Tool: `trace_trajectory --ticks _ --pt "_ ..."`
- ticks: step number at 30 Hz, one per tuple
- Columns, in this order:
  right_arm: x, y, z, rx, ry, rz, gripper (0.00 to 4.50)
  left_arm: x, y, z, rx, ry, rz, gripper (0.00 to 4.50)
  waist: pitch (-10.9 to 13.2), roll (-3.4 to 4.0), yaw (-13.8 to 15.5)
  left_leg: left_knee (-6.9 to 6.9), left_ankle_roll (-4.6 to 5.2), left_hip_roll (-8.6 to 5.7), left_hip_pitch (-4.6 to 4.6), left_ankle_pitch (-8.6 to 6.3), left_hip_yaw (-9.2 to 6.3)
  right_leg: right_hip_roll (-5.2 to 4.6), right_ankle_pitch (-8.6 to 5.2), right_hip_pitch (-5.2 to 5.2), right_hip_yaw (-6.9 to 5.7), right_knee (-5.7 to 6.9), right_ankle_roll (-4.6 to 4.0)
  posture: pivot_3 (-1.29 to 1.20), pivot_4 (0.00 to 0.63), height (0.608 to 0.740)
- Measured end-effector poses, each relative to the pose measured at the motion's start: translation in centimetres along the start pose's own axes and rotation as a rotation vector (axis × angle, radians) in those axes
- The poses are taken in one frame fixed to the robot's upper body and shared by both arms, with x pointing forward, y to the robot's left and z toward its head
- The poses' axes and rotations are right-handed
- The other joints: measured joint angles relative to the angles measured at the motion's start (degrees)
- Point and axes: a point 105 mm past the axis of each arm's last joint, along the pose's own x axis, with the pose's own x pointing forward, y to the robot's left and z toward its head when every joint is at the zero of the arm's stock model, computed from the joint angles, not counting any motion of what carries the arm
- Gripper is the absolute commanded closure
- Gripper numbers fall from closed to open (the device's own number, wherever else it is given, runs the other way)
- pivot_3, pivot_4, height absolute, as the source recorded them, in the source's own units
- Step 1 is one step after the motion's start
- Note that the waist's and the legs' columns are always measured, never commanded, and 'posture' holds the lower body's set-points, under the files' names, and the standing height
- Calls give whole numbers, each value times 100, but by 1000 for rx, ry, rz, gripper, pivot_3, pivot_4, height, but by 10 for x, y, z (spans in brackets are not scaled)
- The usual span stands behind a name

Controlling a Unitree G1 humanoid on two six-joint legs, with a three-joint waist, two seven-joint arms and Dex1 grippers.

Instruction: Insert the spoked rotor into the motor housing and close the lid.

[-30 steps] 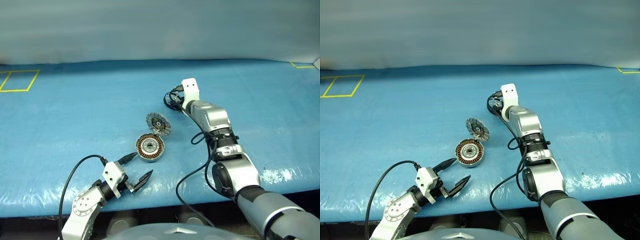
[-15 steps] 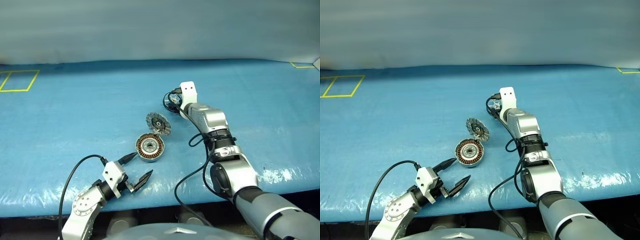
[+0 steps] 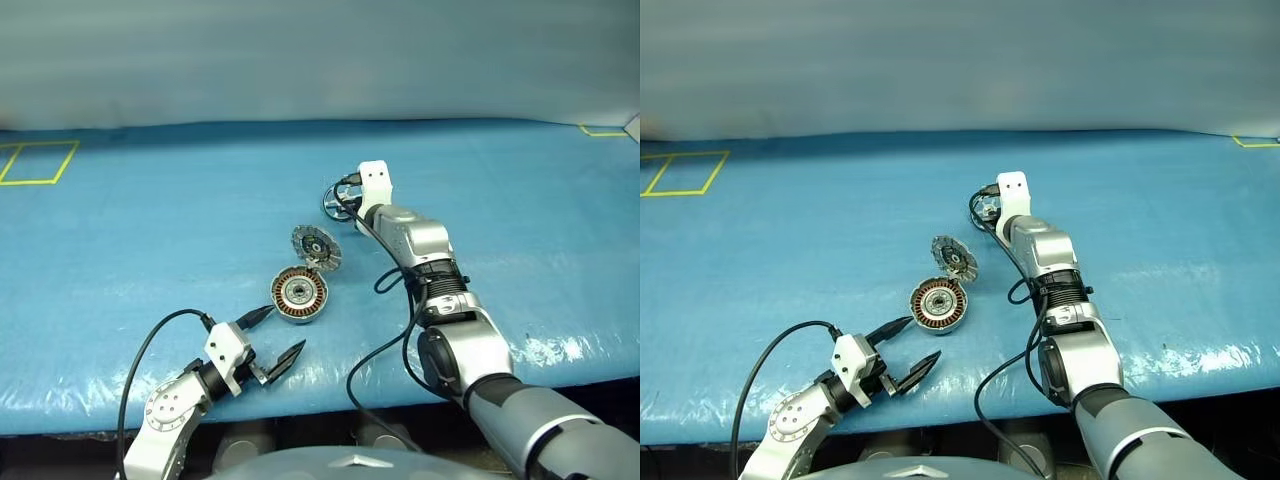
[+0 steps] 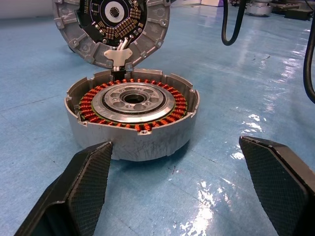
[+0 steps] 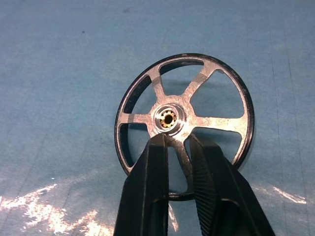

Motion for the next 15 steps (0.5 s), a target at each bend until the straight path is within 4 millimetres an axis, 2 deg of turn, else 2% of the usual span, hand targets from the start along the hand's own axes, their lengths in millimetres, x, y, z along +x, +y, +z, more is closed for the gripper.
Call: trace_trajectory --ticks 2,15 --pt "0 4 4 1 -13 17 4497 0 0 0 0 -1 0 0 -4 2 -3 4 0 5 6 0 -1 3 0 4 -1 1 0 0 150 740" --pt "0 1 4 -11 -13 11 4497 -1 -1 -1 -4 2 2 0 -7 0 19 1 -3 11 2 2 -8 3 0 3 -8 -2 -3 0 150 740"
